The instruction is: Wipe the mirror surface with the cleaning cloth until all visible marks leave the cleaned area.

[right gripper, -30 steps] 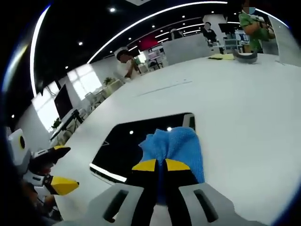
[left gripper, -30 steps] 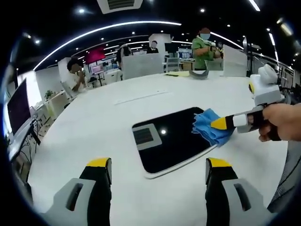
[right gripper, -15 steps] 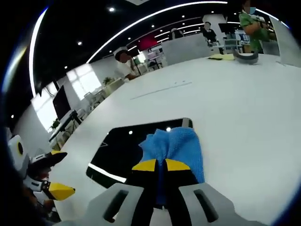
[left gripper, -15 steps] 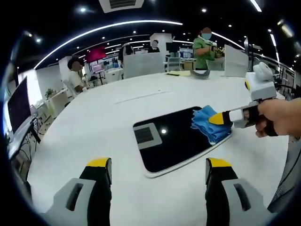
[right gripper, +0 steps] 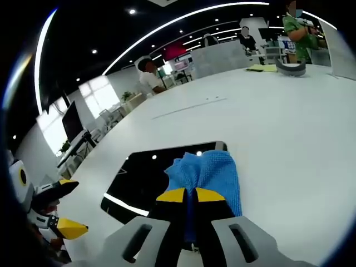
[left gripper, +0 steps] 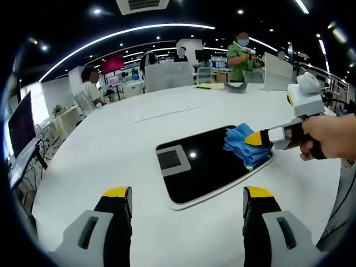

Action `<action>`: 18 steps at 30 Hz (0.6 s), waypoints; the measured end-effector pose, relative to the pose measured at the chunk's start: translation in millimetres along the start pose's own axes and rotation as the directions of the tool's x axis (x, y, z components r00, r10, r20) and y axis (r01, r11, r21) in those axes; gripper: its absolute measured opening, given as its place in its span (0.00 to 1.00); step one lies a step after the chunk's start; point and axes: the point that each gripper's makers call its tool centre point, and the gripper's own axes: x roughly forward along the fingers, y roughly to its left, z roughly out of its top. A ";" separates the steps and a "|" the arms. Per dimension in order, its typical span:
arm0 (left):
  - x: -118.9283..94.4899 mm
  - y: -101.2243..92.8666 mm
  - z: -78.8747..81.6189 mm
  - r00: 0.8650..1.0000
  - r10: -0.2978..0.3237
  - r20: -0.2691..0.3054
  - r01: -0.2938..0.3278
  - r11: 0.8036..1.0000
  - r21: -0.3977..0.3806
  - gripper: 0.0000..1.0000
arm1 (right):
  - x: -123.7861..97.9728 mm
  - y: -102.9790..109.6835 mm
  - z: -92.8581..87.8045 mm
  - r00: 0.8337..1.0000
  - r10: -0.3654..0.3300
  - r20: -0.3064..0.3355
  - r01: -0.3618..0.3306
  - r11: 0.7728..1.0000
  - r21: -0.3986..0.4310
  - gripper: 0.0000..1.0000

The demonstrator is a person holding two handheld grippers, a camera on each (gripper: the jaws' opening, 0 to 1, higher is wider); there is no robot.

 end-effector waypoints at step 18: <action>-0.8 2.6 -0.4 1.000 0.006 -0.001 -0.006 1.000 -0.006 0.82 | 16.7 -10.5 15.3 1.000 -0.018 -0.012 0.018 1.000 -0.006 0.01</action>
